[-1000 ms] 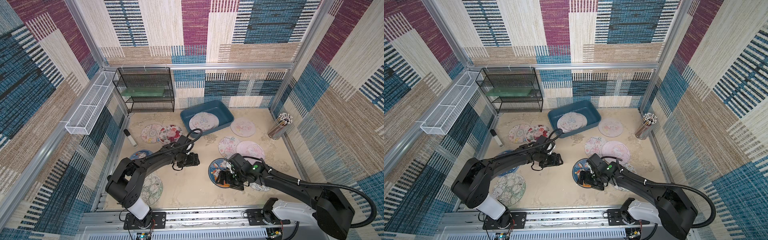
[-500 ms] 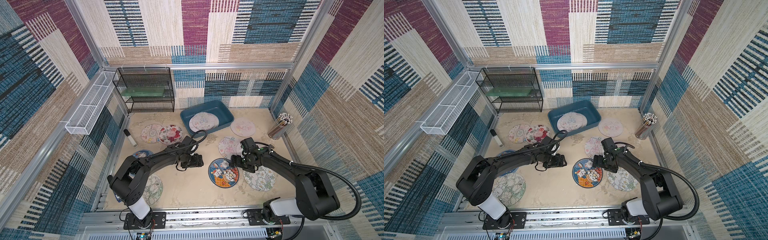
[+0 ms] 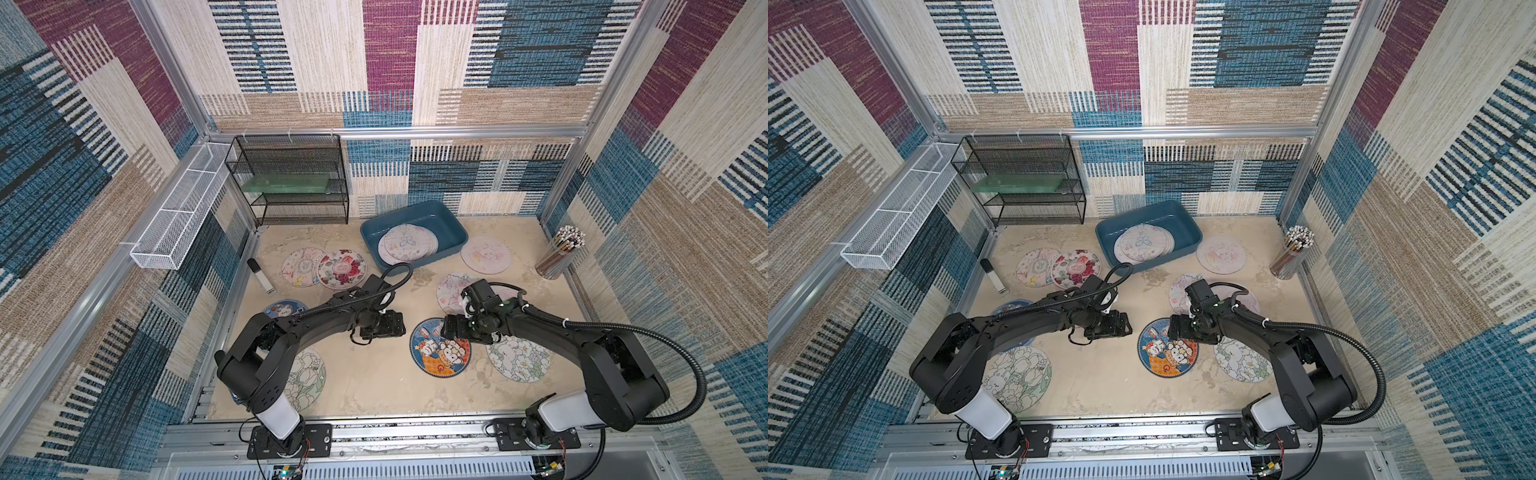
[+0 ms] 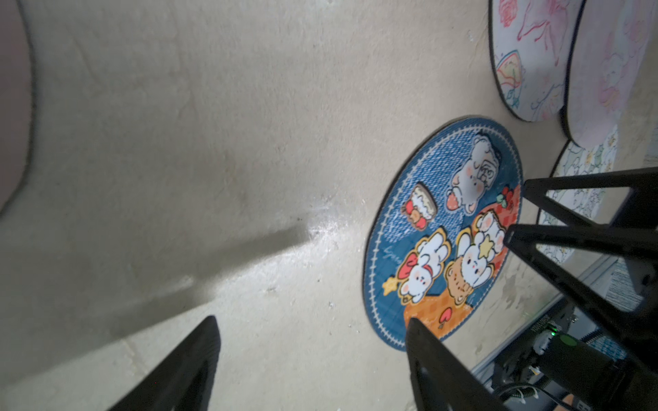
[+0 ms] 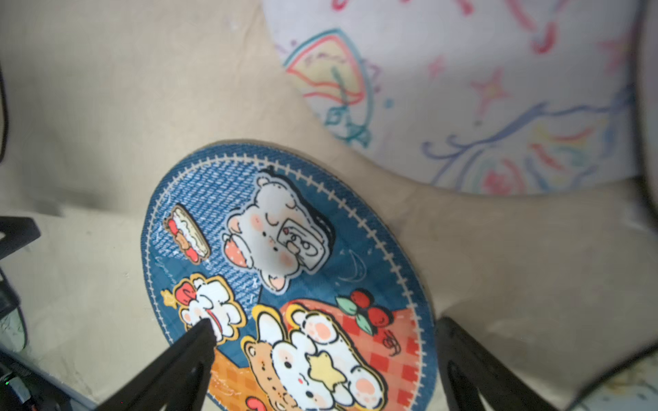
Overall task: Put the coasters into the storage box
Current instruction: Move the coaster to the center of the board.
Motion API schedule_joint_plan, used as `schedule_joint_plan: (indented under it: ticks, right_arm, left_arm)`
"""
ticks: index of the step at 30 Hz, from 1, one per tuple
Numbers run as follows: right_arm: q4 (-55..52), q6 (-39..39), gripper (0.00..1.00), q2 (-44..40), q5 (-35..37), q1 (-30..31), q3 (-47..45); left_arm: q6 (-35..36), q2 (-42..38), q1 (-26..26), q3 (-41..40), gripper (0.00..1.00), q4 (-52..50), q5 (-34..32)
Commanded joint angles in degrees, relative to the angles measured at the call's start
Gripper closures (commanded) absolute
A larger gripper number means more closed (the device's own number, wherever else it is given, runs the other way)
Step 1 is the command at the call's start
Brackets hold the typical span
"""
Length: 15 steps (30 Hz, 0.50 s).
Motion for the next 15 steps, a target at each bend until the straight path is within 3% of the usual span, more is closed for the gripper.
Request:
schedule_joint_plan:
  ticks: [1,6,12,15]
  right_arm:
    - [0.7,4.4,0.02,1.7,-4.0,3.0,0.1]
    - [0.8,5.6,0.02,3.5,-4.3,5.8,2.2]
    - [-1.3,2.8,0.00,-0.2,-6.0,1.5,-0.1]
    - [-2.1,1.2,0.04,-2.0,-8.0,0.3,-2.3]
  left_arm:
    - [-0.4,-0.4,0.1,-0.3,0.20,0.9,0.4]
    - [-0.2,-1.1,0.1,-1.3,0.19,0.6,0.8]
    - [0.6,-0.6,-0.1,-2.4,0.21,0.7,3.5]
    - [1.4,0.2,-0.3,-2.5,0.23,0.7,4.1]
